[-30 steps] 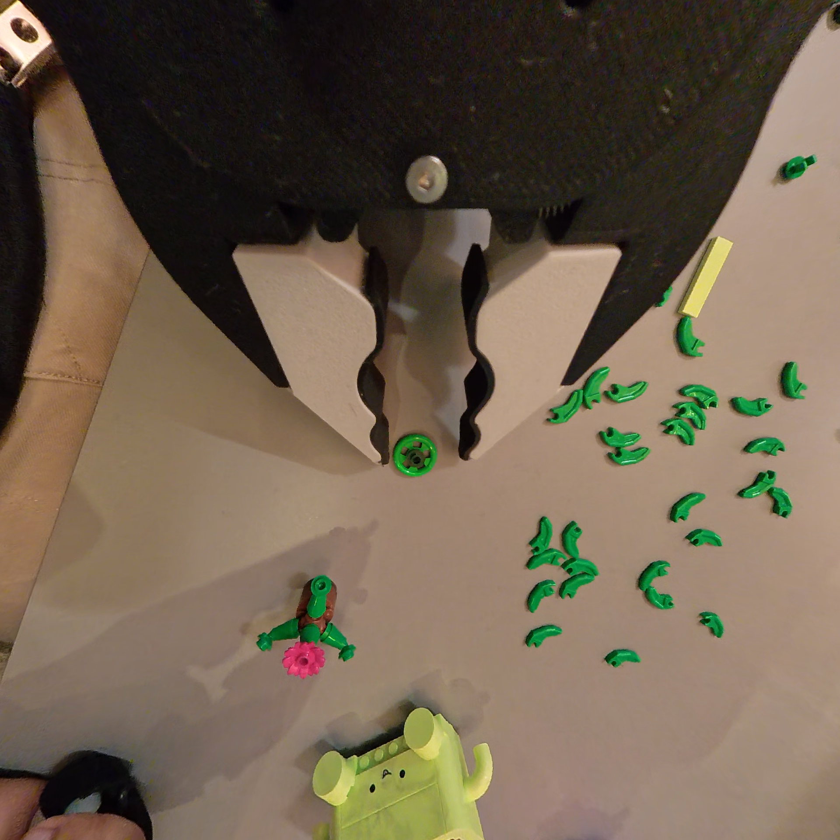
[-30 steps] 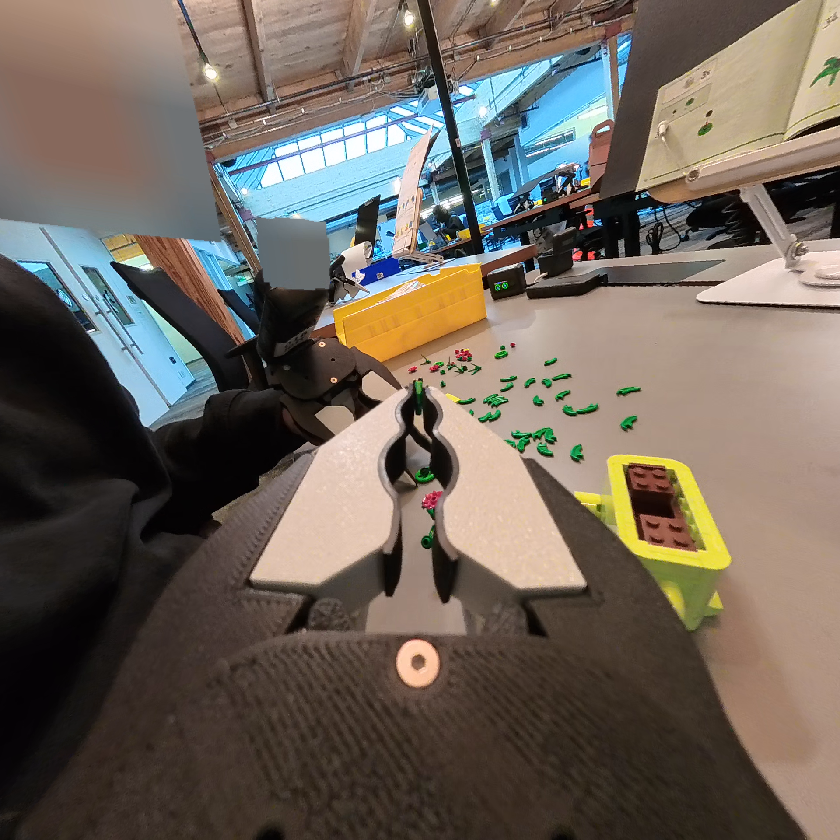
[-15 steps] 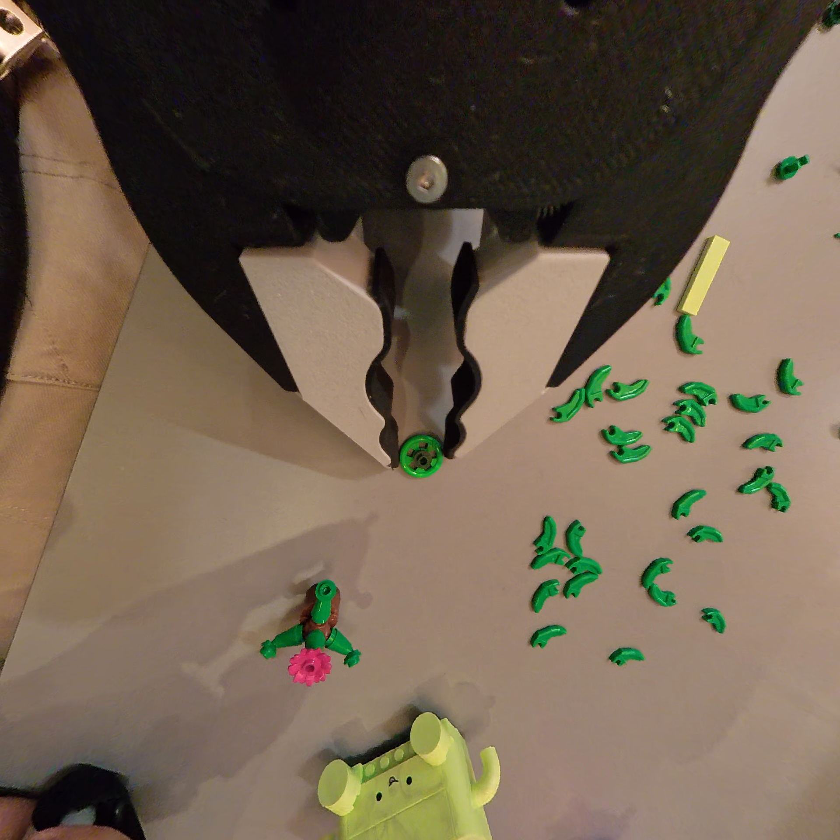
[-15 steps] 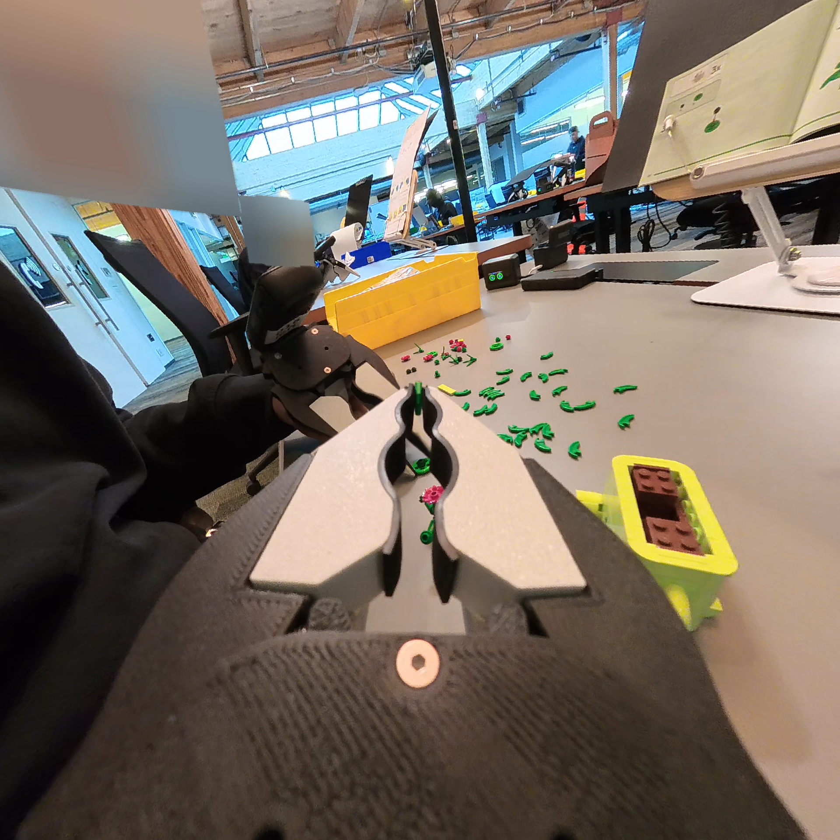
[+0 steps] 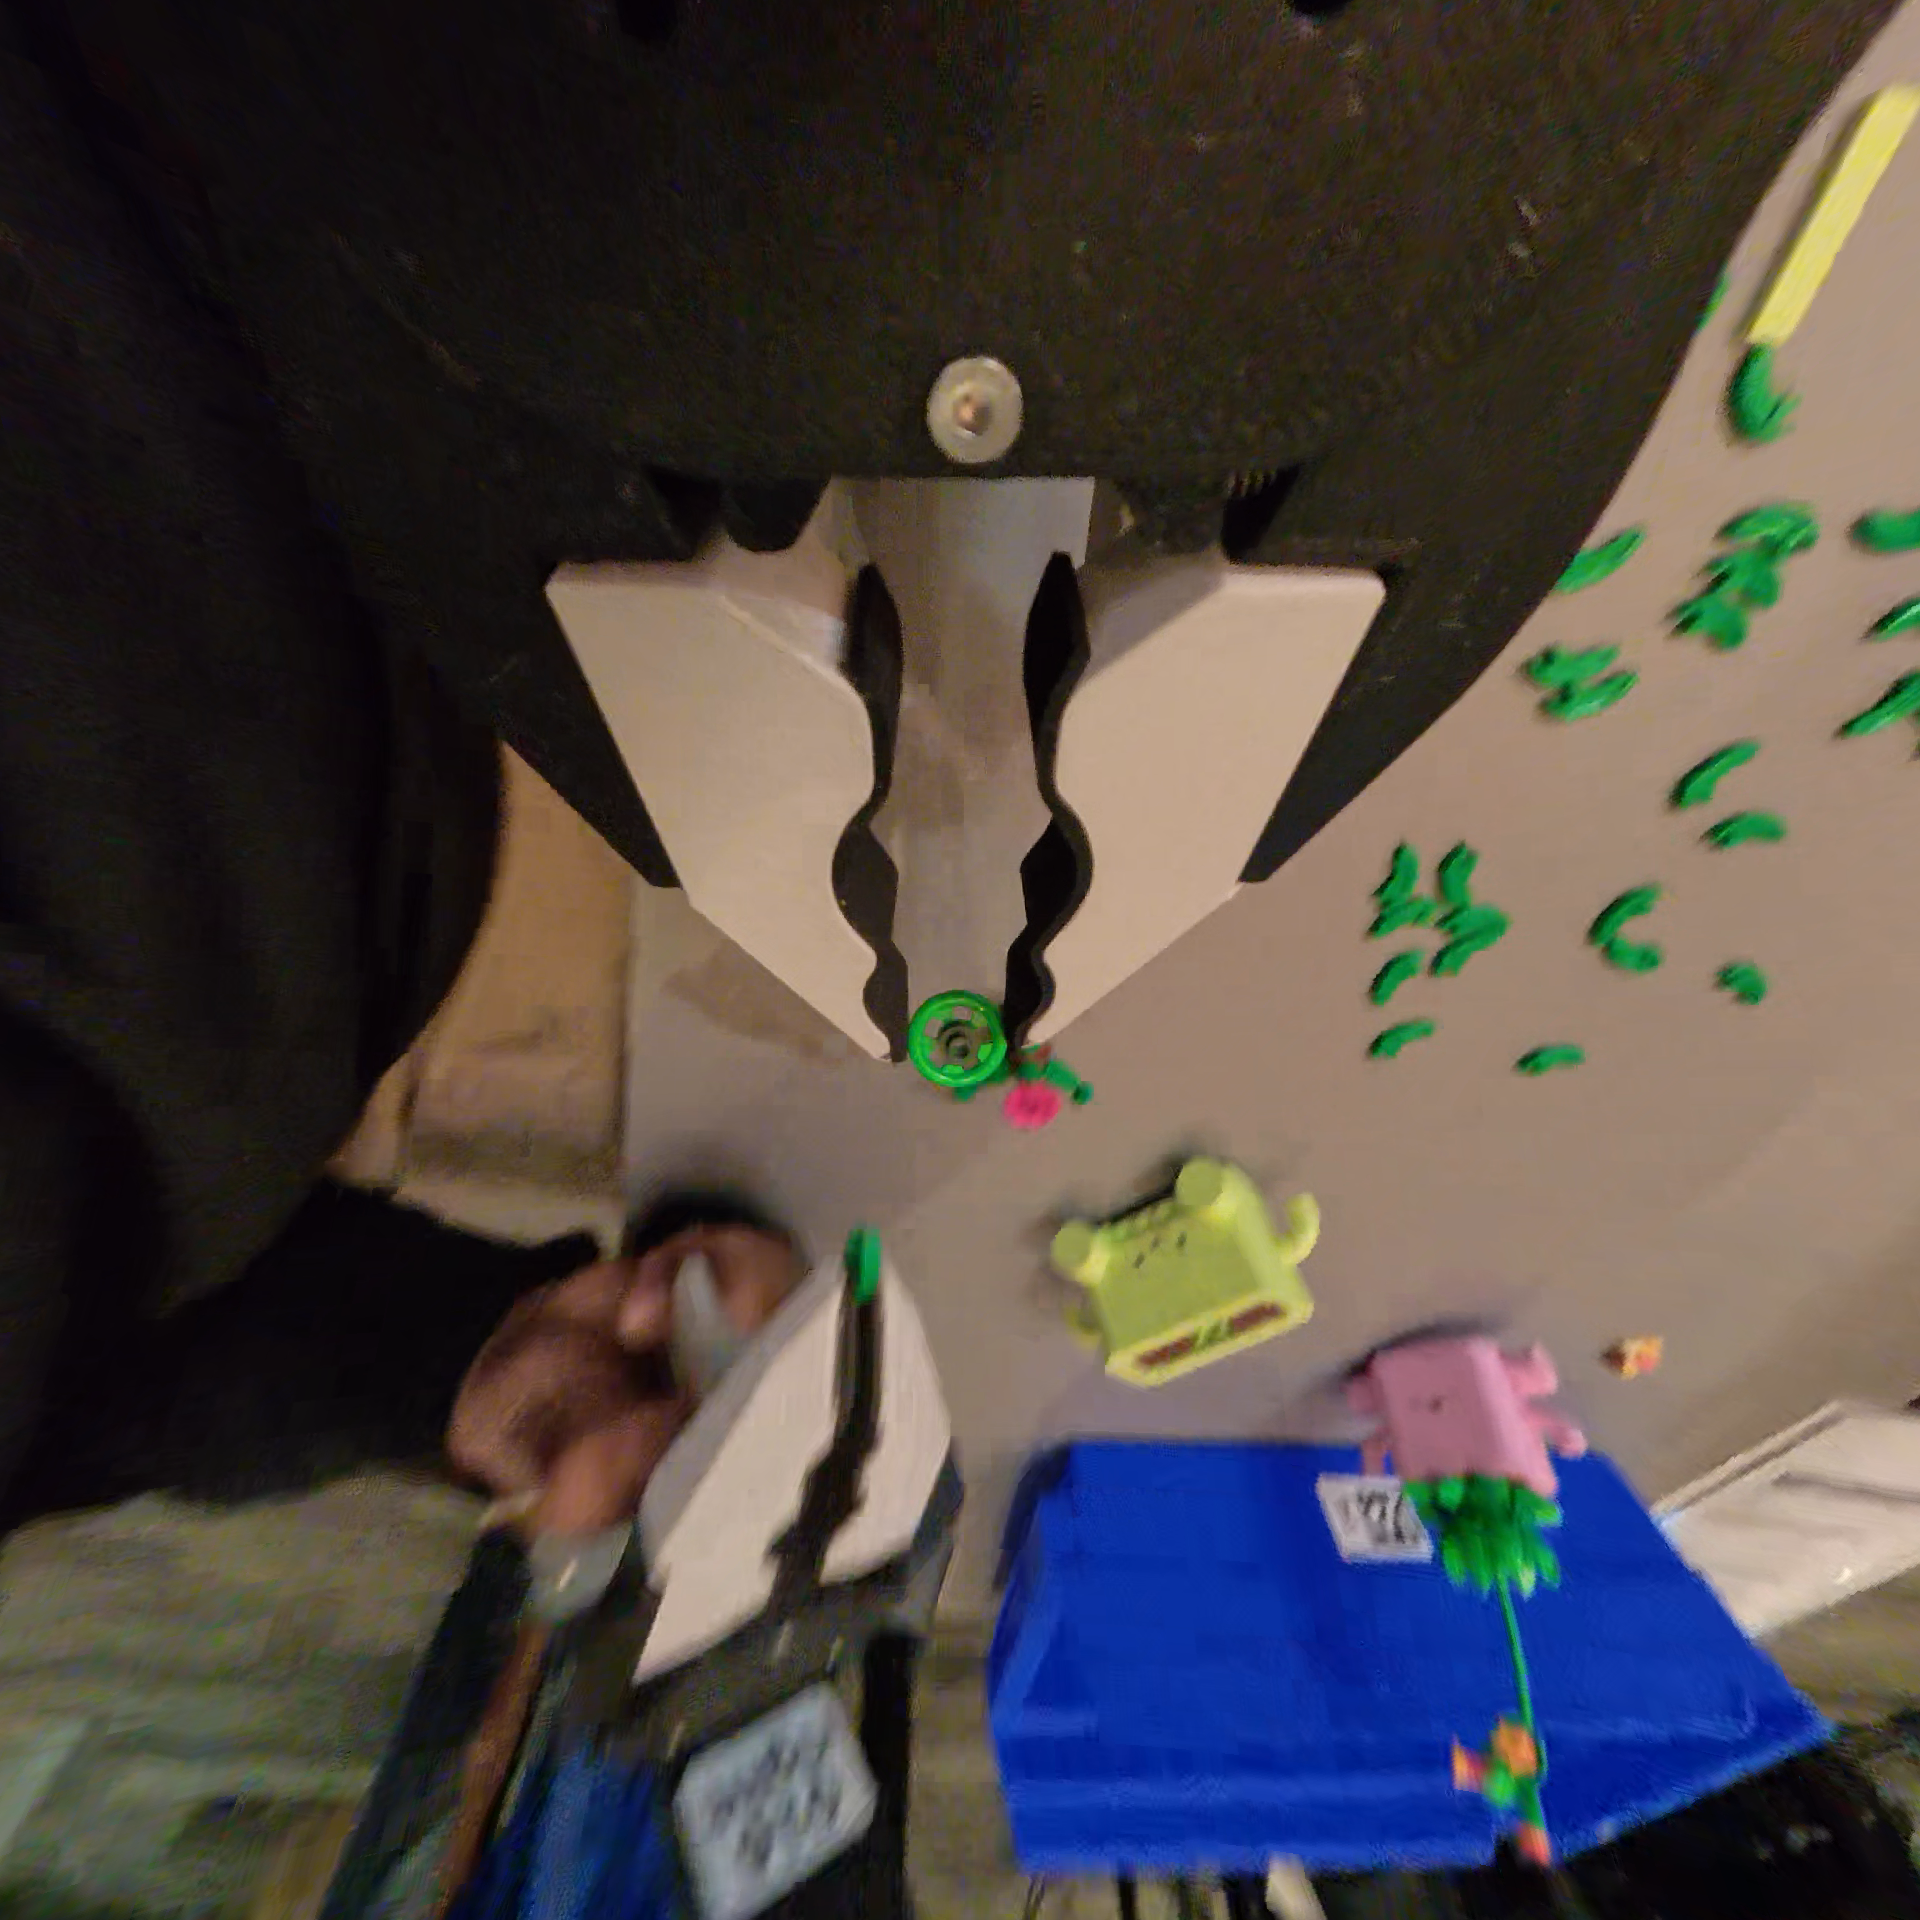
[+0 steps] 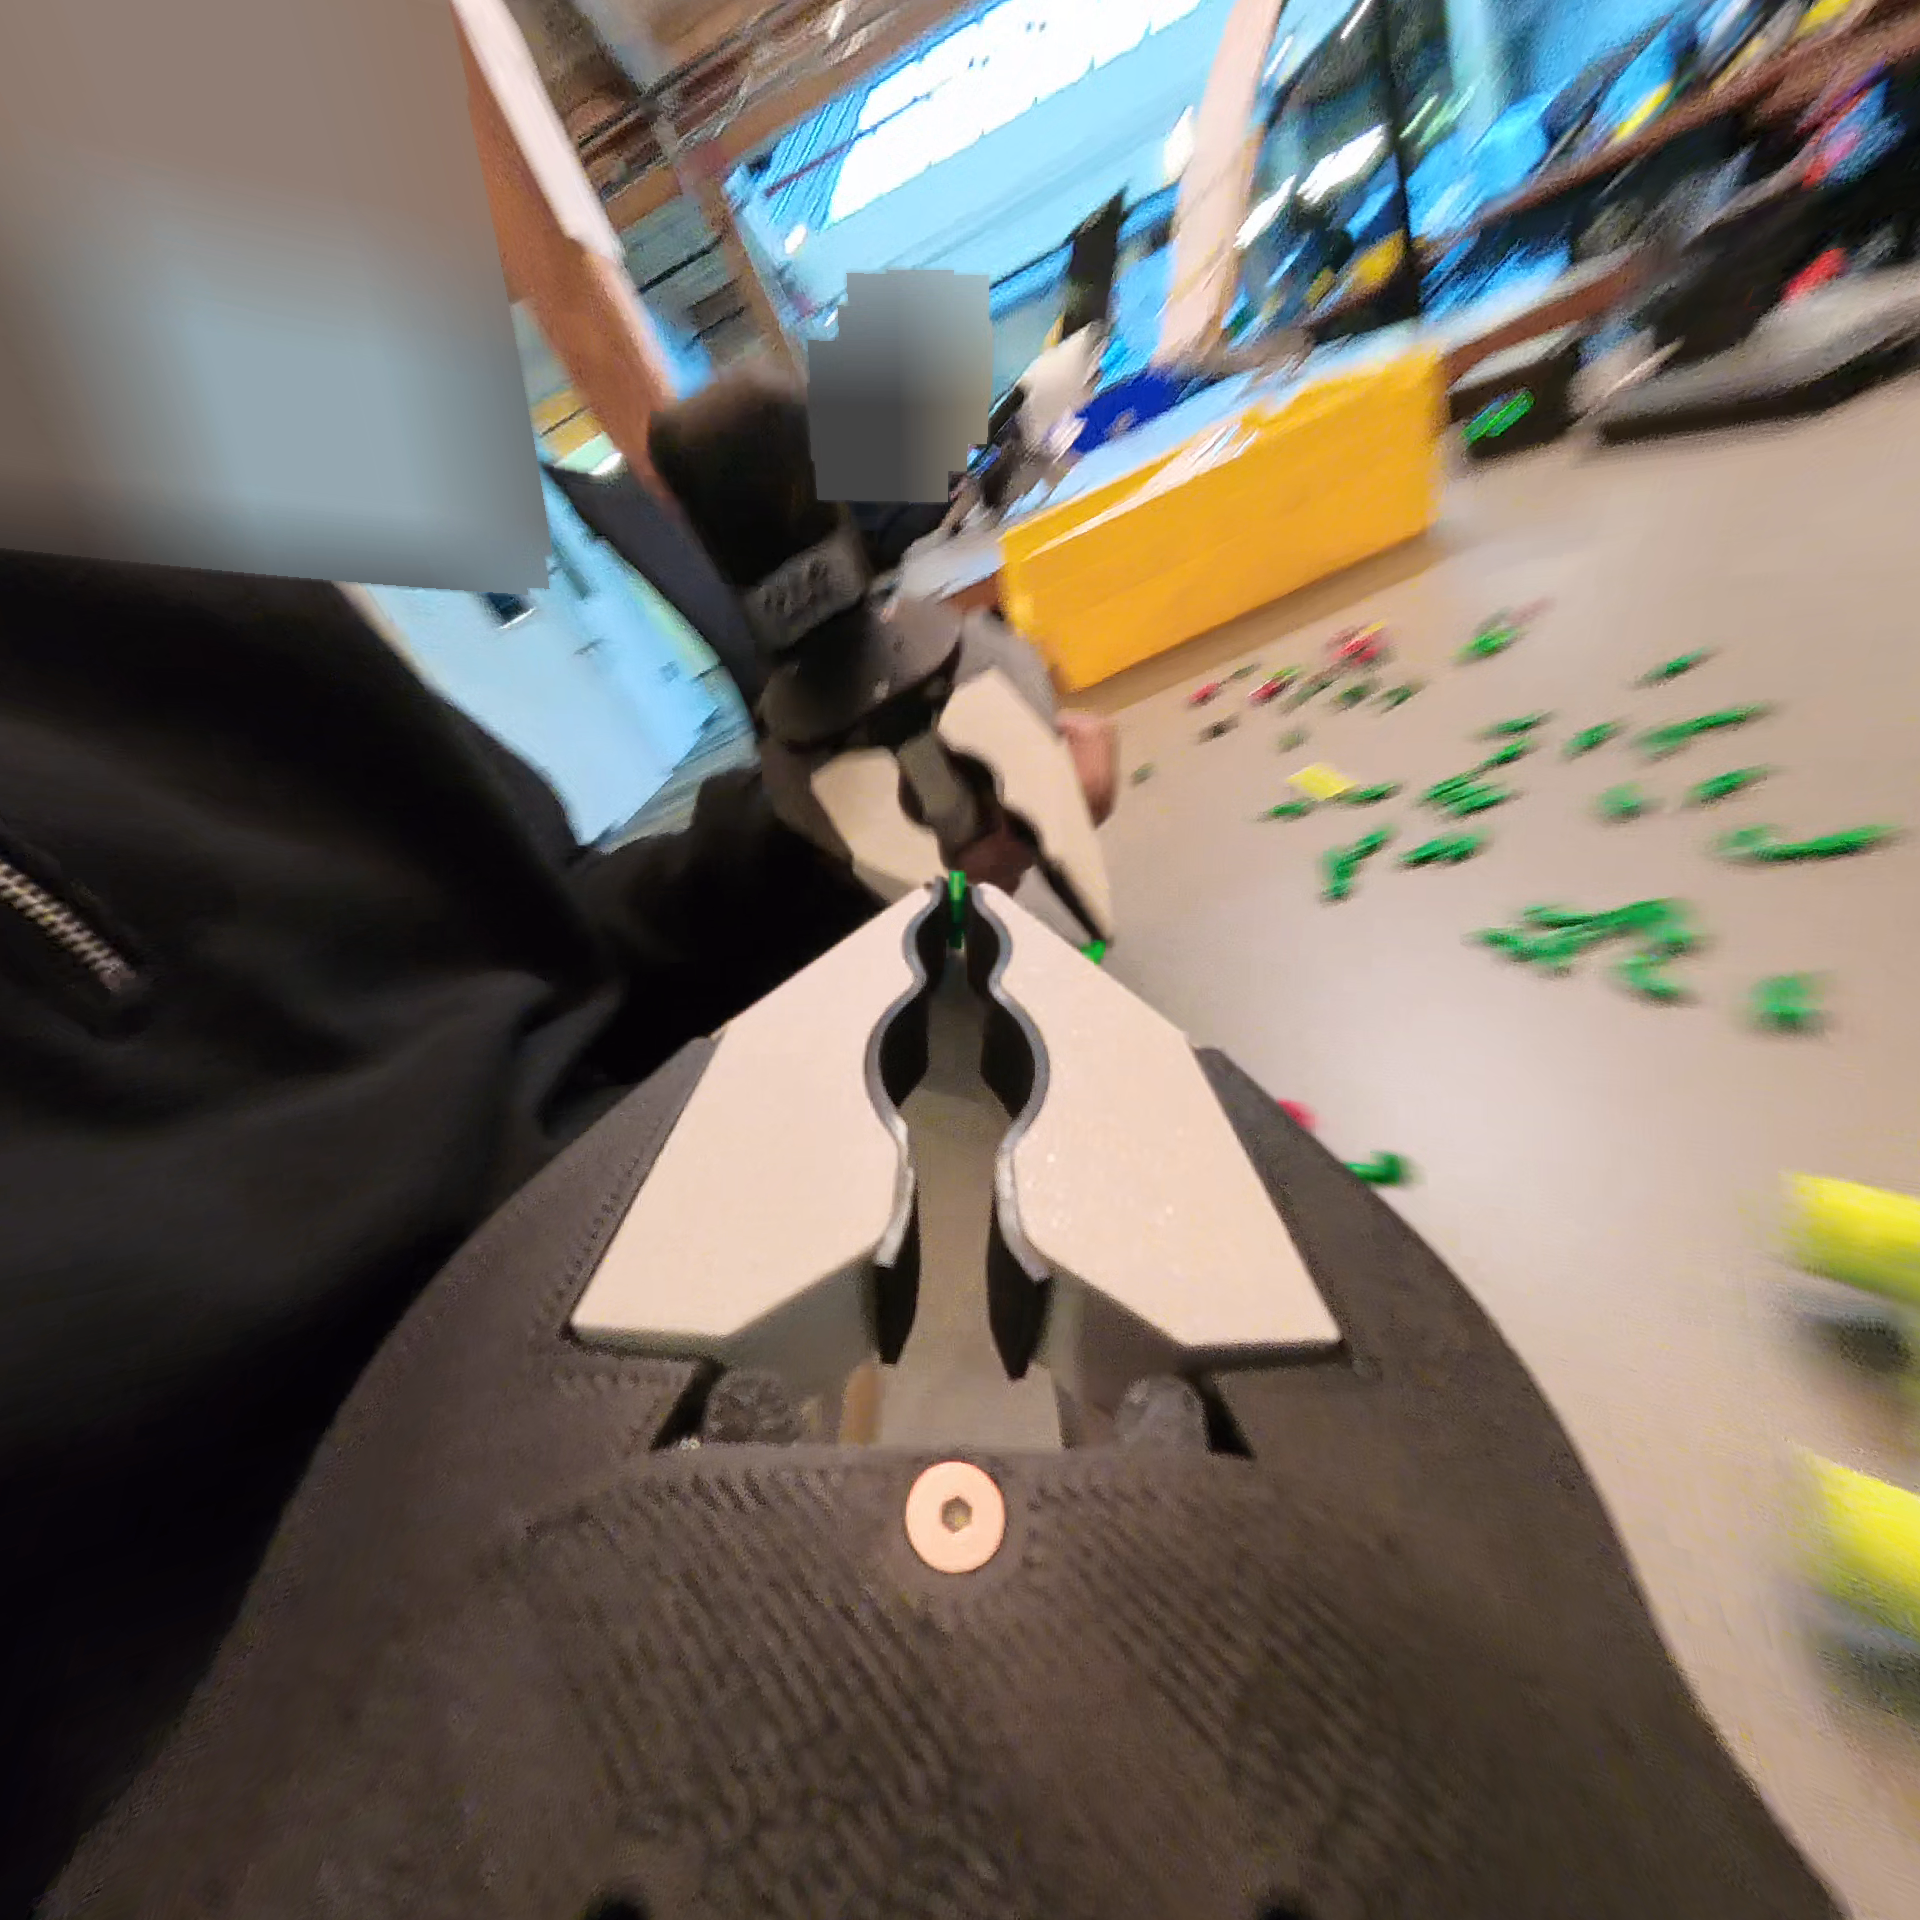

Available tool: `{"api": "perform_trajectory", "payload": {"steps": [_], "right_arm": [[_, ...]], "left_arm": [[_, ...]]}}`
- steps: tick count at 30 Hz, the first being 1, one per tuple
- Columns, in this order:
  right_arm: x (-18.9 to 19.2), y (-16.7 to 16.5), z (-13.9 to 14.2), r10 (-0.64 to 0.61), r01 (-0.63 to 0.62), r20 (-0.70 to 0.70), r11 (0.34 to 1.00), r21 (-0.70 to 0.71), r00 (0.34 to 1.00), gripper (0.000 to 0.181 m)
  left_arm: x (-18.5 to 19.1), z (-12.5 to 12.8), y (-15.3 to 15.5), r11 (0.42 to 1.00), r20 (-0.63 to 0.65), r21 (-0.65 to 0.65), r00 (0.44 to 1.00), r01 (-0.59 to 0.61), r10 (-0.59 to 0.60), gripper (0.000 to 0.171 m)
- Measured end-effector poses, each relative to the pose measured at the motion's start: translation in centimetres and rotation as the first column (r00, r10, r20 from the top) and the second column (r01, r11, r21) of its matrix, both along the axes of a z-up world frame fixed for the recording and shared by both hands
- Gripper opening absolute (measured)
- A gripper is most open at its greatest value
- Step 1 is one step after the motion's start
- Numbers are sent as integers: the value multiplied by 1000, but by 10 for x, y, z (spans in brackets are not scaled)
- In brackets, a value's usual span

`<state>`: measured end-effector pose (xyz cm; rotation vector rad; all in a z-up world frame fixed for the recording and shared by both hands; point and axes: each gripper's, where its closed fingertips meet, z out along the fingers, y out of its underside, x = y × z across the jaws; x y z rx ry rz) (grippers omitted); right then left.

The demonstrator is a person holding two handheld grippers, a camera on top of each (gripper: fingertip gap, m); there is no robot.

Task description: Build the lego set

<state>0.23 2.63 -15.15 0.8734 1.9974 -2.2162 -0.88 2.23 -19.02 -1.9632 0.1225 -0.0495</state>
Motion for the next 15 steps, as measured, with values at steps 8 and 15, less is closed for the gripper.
{"api": "perform_trajectory", "payload": {"steps": [8,15], "right_arm": [[-6,7,6,-132,147,-156,985,87,979,0],[-12,3,-9,-147,166,-129,973,159,981,0]], "left_arm": [[8,18,5,997,73,82,997,17,-23,15],[-3,13,7,996,6,64,998,-57,57,15]]}}
